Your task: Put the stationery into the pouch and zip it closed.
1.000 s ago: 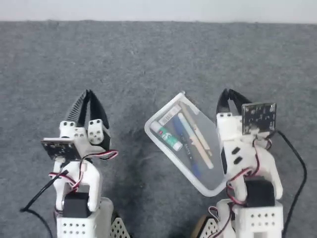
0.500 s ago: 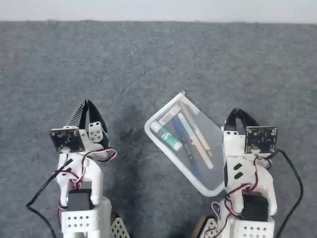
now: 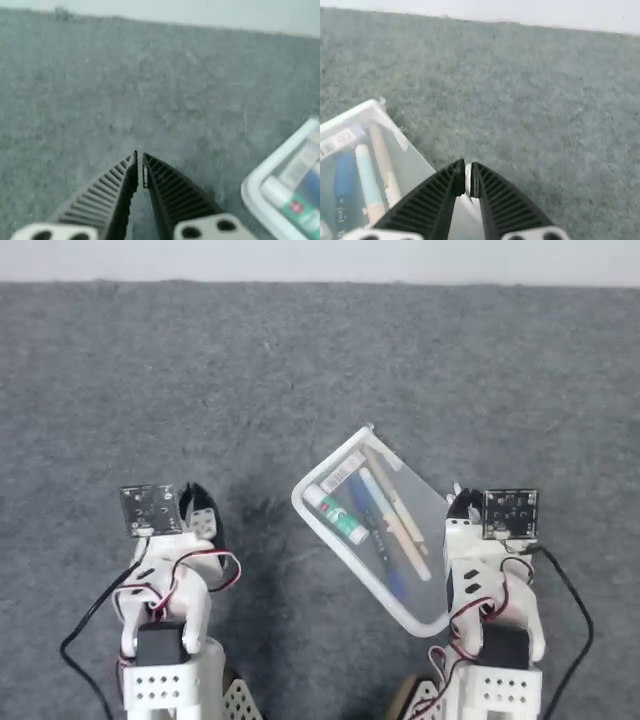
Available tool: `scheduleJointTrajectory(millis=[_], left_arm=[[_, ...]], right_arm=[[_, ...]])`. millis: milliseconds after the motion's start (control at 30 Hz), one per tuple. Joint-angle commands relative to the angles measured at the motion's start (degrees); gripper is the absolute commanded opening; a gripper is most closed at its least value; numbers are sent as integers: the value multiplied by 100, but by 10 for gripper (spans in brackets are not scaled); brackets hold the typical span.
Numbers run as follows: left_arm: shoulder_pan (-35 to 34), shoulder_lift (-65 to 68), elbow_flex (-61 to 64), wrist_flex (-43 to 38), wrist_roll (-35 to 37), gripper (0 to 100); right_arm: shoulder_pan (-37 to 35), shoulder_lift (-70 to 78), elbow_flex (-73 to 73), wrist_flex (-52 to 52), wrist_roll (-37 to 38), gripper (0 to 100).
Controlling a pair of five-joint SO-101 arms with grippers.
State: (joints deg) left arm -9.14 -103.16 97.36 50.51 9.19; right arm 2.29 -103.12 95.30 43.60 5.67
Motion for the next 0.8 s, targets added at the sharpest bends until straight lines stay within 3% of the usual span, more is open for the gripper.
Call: scheduleJointTrajectory(millis=[0,333,600,767], left_arm=[[-18,-53,-84,659,-44,12],[-26,-53,-84,1916,-44,12],[-26,-35,-84,1987,-44,12],[-26,-53,-84,2119,-44,12]], right_arm=[[31,-92,123,365,-70,6],[40,-84,123,2088,-79,6],[75,-84,123,3152,-35,6],[75,-84,123,3152,-35,6]])
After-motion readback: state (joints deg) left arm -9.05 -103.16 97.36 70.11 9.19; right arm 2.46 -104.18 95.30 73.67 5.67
